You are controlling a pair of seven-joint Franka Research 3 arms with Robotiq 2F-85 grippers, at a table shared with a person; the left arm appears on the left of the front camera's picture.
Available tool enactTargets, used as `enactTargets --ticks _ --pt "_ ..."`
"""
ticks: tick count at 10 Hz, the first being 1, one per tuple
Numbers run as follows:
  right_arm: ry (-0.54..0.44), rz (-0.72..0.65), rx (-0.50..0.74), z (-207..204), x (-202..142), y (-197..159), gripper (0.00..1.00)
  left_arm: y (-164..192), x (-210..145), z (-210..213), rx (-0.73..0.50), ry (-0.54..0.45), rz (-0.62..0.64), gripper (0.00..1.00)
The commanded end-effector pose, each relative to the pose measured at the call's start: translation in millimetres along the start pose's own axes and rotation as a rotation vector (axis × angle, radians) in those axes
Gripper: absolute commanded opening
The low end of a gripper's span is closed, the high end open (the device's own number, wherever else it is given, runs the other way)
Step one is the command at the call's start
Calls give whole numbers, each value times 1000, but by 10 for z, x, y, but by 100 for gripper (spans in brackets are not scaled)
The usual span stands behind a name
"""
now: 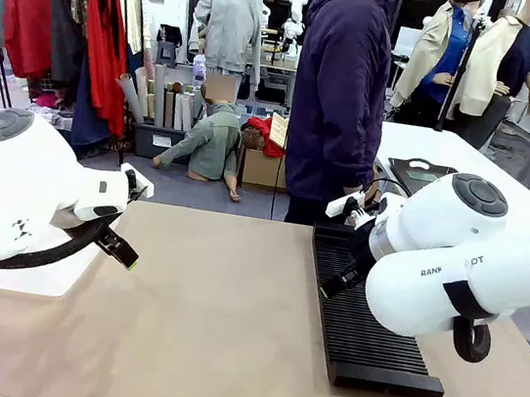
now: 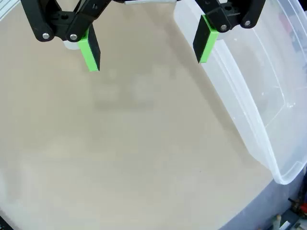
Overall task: Sort PCBs into racks and boxes based on the side picked up.
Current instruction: Pick up the Blank PCB handed by the Human.
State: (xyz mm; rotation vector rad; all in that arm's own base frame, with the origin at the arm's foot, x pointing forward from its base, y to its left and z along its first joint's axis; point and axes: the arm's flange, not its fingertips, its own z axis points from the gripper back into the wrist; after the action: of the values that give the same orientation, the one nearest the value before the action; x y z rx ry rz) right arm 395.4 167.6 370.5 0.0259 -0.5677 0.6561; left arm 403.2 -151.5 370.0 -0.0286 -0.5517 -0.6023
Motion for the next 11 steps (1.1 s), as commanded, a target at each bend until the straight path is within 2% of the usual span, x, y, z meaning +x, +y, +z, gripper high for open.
enactTargets --ticks 1,9,11 --pt "0 0 0 0 0 0 100 0 0 1 0 0 0 100" --pt "0 0 0 0 0 0 100 0 0 0 0 0 0 100" --pt "13 -14 -10 75 67 -17 100 11 54 56 -18 -3 34 100"
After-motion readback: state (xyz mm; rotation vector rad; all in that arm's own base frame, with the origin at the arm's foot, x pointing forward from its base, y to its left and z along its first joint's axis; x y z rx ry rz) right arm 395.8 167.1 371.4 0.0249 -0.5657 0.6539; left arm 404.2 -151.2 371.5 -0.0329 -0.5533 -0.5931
